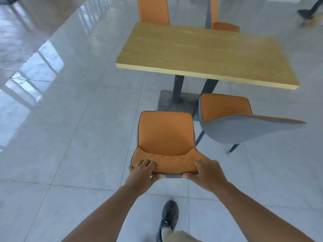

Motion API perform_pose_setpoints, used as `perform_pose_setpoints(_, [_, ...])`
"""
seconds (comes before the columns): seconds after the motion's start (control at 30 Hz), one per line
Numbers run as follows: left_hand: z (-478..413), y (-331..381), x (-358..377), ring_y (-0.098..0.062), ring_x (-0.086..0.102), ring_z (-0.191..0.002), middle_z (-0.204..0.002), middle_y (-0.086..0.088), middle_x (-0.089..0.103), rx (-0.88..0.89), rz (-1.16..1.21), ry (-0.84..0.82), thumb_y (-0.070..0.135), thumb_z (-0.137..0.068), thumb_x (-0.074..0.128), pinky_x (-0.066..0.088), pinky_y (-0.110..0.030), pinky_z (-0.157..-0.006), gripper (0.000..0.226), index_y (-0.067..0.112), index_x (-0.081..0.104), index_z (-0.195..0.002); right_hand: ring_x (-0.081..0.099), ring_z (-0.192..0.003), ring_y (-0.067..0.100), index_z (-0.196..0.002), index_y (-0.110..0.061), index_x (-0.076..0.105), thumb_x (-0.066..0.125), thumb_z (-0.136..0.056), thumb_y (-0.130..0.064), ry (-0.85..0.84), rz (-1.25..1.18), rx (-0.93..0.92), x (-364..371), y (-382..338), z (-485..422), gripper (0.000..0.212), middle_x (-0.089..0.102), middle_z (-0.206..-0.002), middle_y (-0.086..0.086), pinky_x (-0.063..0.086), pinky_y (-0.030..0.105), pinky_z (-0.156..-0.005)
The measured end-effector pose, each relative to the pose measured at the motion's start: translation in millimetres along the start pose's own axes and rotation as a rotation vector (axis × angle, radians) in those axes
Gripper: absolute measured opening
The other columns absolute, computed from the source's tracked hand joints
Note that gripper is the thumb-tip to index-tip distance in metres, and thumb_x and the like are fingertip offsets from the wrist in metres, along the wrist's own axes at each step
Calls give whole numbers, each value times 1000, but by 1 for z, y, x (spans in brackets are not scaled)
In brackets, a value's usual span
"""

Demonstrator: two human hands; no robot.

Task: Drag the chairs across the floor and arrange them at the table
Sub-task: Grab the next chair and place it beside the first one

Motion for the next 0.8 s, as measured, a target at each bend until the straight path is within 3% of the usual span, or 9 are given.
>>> perform_pose_setpoints(0.1, [-29,3,-10,-19,46,-124,-125,9,55,50,-26,-12,87,-74,9,41,-52,-99,84,27,49,-118,50,-68,10,-74,-26,47,32,-69,-94,20,-66,93,2,12,-10,70,50,-68,-13,41,33,-73])
perform_pose_setpoints(0.2, [-53,8,-17,-20,45,-128,-131,8,53,63,-35,-44,86,-75,12,41,-54,-103,83,29,46,-124,55,-89,11,-87,-30,51,29,-68,-95,-1,-113,170,4,25,-21,71,59,-90,-14,39,40,-92])
perform_pose_setpoints(0.37, [-72,7,-23,-18,44,-126,-129,9,54,57,-71,-33,86,-73,9,41,-48,-98,86,28,48,-123,54,-117,15,-116,-30,57,26,-65,-98,-55,-148,197,5,35,-40,90,62,-122,-10,32,43,-105])
perform_pose_setpoints(0.47, [-78,4,-27,-19,44,-126,-129,8,54,55,-73,-35,86,-74,11,41,-47,-97,85,27,49,-124,50,-122,17,-123,-28,56,25,-64,-98,-71,-161,190,5,35,-48,96,60,-127,-8,29,44,-107])
perform_pose_setpoints(0.63, [-108,3,-38,-22,44,-127,-131,5,54,43,-56,-71,77,-85,33,40,-50,-98,68,23,49,-123,47,-128,22,-128,-22,56,34,-67,-92,-128,-210,189,-8,42,-77,95,57,-135,-2,27,45,-107])
perform_pose_setpoints(0.8, [-140,3,-48,-24,44,-126,-130,2,53,47,-97,-77,75,-88,32,42,-52,-96,65,22,48,-122,49,-127,20,-128,-23,56,32,-68,-92,-141,-160,175,-20,53,-109,95,59,-135,-3,26,51,-114])
Point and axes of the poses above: each hand's wrist, its own z-axis away from the middle knuckle, its own x-axis out of the palm, y = z × x, the point moved 4 cm from there along -z, towards the middle knuckle
